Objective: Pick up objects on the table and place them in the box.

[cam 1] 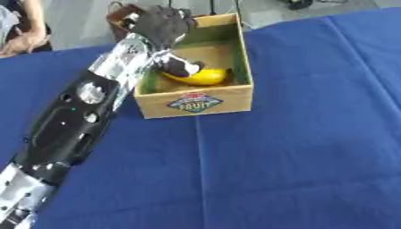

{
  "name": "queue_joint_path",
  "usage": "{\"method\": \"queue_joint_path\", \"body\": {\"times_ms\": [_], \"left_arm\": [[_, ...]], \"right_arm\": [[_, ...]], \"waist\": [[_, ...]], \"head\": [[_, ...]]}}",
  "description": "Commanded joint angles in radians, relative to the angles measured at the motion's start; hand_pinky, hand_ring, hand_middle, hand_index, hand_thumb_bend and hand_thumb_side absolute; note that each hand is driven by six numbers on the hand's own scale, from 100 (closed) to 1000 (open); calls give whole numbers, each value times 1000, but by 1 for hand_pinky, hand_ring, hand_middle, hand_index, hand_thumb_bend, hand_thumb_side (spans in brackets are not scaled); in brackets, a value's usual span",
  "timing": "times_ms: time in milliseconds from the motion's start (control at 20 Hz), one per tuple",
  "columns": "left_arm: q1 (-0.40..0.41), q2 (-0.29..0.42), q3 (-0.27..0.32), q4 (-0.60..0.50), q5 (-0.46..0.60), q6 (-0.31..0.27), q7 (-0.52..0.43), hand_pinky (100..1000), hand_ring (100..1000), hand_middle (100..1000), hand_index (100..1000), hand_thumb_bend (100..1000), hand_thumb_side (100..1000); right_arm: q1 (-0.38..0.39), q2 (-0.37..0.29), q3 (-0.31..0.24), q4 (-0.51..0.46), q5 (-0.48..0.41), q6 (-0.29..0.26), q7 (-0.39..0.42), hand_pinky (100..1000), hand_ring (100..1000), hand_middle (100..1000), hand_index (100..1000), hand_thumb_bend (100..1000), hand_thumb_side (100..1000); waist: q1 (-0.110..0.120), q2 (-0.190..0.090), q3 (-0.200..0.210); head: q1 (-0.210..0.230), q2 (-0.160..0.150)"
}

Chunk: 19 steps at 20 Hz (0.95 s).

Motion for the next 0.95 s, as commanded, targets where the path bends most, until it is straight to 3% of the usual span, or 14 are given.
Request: {"method": "queue_joint_path", "body": {"times_ms": [50, 250, 500, 800, 950], "left_arm": [[-17, 37, 60, -93, 49, 25, 43, 485, 623, 690, 832, 310, 700], [-1, 40, 124, -191, 109, 33, 104, 450, 589, 661, 818, 198, 766], [55, 39, 170, -313, 184, 40, 178, 413, 553, 620, 798, 164, 787], [177, 36, 170, -451, 269, 86, 263, 375, 525, 596, 779, 131, 812], [242, 28, 176, -519, 311, 113, 305, 375, 516, 587, 773, 100, 926]], "right_arm": [[0, -16, -12, -17, -6, -2, -8, 785, 723, 625, 793, 100, 892], [6, -17, -17, -17, -7, -5, -16, 784, 724, 626, 793, 100, 897], [10, -17, -20, -17, -10, -7, -22, 784, 725, 627, 793, 100, 896], [12, -17, -26, -17, -13, -11, -30, 783, 726, 629, 793, 100, 898], [11, -17, -30, -17, -13, -15, -36, 783, 727, 631, 793, 100, 901]], "waist": [[-17, -30, 9], [-30, -38, 27], [-45, -48, 49], [-58, -53, 67], [-67, -52, 76]], "head": [[-2, 14], [-4, 20], [-8, 21], [-15, 21], [-22, 21]]}}
